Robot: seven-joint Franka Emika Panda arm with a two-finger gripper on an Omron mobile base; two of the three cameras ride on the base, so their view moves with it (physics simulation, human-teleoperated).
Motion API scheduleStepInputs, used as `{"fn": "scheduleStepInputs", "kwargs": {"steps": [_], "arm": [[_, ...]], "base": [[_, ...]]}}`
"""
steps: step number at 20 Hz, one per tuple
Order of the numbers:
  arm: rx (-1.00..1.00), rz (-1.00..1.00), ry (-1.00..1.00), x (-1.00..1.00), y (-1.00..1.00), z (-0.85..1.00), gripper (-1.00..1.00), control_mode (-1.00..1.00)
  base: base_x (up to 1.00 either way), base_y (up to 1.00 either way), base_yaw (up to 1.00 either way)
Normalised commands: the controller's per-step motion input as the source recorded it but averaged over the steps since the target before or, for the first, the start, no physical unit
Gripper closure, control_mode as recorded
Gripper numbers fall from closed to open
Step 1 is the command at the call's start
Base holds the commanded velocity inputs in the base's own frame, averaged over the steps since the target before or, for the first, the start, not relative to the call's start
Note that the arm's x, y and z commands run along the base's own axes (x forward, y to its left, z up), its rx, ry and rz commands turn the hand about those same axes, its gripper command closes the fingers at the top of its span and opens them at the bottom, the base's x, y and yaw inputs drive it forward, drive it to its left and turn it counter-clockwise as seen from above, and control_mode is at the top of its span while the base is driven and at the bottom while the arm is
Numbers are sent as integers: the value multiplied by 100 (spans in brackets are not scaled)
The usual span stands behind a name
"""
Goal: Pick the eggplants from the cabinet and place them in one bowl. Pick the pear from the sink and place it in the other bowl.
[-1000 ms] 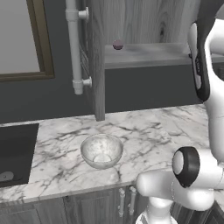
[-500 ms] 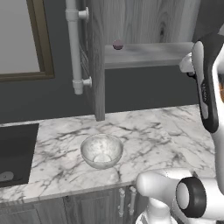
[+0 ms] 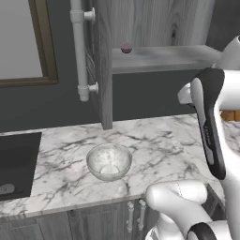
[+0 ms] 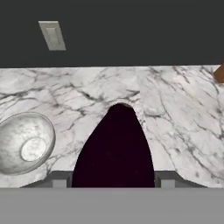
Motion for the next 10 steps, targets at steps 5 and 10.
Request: {"fn": "scheduleStepInputs", "kwargs": {"steps": [5,10], "arm": [[0,0,0,0,54,-68,100,-100],[2,0,3,3,55,-55,100,-100]], "base": [[0,0,0],[0,0,0]]}}
